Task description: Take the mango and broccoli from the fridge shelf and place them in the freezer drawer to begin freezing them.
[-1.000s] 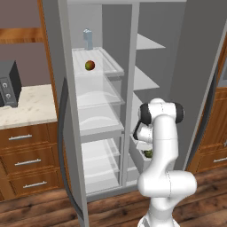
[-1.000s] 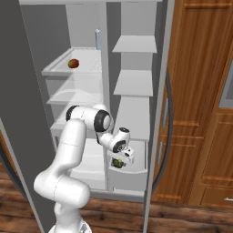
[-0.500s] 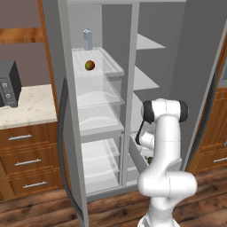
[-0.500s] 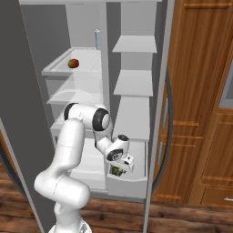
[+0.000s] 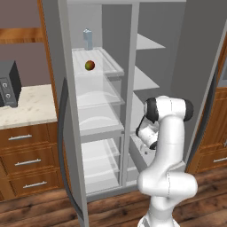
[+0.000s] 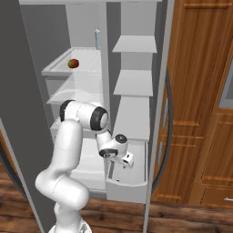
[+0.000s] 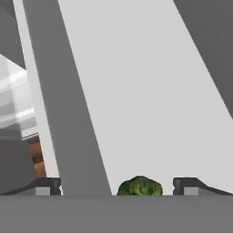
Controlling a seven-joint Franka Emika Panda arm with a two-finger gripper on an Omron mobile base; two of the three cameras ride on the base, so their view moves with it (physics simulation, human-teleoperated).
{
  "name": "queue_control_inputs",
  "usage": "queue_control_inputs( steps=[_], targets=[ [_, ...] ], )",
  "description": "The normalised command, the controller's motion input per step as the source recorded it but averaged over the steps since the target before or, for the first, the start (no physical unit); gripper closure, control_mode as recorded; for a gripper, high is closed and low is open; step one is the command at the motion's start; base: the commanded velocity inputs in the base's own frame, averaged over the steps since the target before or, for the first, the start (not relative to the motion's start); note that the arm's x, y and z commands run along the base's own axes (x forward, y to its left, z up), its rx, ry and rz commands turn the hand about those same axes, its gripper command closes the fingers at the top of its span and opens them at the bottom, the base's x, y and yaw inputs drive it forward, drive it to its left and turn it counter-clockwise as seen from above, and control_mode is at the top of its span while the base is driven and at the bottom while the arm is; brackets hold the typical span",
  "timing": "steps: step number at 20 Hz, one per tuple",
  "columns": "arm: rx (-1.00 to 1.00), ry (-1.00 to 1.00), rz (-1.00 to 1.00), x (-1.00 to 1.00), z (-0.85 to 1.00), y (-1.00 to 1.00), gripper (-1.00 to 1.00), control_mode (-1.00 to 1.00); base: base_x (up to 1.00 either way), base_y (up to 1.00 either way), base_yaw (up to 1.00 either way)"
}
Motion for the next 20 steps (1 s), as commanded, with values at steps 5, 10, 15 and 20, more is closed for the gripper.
queue_control_inputs(
  steps=[5, 10, 15, 20],
  targets=[
    [-0.05, -0.25, 0.00, -0.22, 0.61, 0.06, -1.00, -1.00, 0.00, 0.00, 0.00],
    [-0.10, -0.16, 0.00, -0.39, 0.99, 0.15, -1.00, -1.00, 0.00, 0.00, 0.00],
    [-0.09, -0.08, 0.00, -0.44, 1.00, 0.15, -1.00, -1.00, 0.00, 0.00, 0.00],
    [-0.01, -0.01, 0.00, -0.42, 1.00, 0.08, -1.00, -1.00, 0.00, 0.00, 0.00]
  ],
)
